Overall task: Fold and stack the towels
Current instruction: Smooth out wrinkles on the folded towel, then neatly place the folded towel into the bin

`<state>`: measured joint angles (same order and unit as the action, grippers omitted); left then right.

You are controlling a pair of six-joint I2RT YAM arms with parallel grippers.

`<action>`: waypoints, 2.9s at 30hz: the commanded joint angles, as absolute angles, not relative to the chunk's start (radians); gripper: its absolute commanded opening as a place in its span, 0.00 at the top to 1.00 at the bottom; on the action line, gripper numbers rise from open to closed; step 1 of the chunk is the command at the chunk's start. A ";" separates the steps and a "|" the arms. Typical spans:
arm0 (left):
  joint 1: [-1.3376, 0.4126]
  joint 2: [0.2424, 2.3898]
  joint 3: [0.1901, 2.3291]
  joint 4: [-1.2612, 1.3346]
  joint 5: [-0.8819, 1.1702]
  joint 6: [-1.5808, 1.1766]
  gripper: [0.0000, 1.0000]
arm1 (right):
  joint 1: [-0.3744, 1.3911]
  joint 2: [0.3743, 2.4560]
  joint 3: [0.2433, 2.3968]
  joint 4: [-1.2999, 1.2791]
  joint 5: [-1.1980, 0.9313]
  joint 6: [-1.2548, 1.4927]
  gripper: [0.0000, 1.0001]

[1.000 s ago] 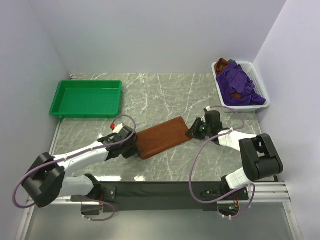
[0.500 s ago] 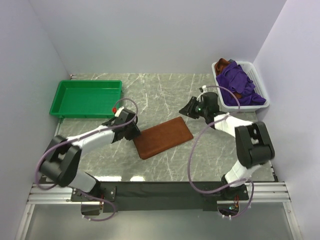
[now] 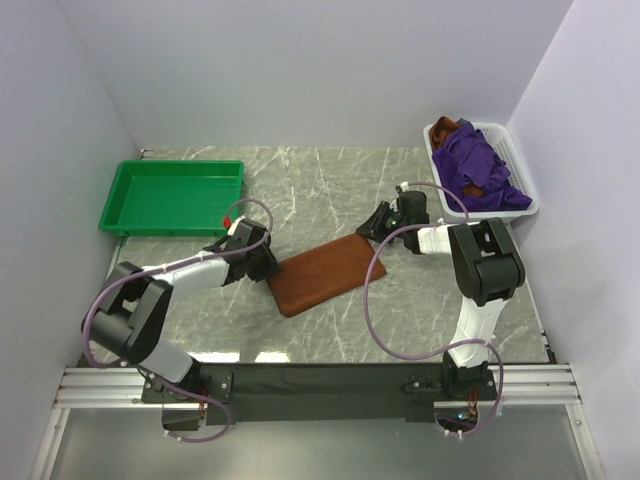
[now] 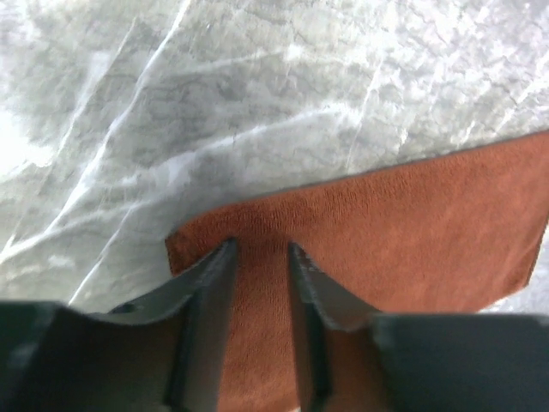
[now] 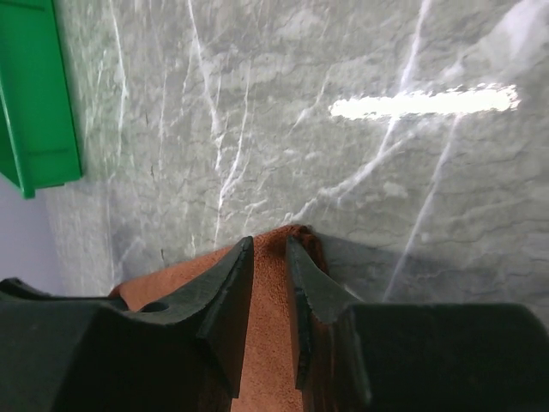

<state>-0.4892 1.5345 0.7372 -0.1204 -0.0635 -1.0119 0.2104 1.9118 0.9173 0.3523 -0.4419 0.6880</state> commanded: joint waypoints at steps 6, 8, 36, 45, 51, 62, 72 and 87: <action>-0.465 1.326 0.773 -0.288 -0.106 -0.985 0.38 | 0.210 1.698 1.003 0.091 -0.267 0.500 0.68; -0.445 1.267 0.793 -0.322 -0.110 -0.963 0.24 | 0.236 1.640 1.031 -0.007 -0.220 0.434 0.64; -0.017 0.854 0.678 -0.509 -0.040 -0.629 0.01 | 1.181 2.017 1.620 -0.772 0.230 0.239 0.31; -0.002 0.819 0.670 -0.499 -0.037 -0.635 0.01 | 1.201 2.138 1.701 -0.796 0.256 0.224 0.38; -0.002 0.827 0.667 -0.494 -0.017 -0.637 0.01 | 1.201 2.183 1.681 -0.787 0.265 0.230 0.43; -0.002 0.853 0.652 -0.471 0.047 -0.635 0.01 | 1.198 2.208 1.614 -0.733 0.270 0.239 0.98; -0.018 0.908 0.499 -0.310 0.313 -0.859 0.01 | 1.117 1.952 1.462 -0.486 0.056 0.224 1.00; -0.301 1.083 0.370 0.089 0.259 -1.192 0.01 | 1.034 1.841 1.302 -0.310 -0.113 0.284 1.00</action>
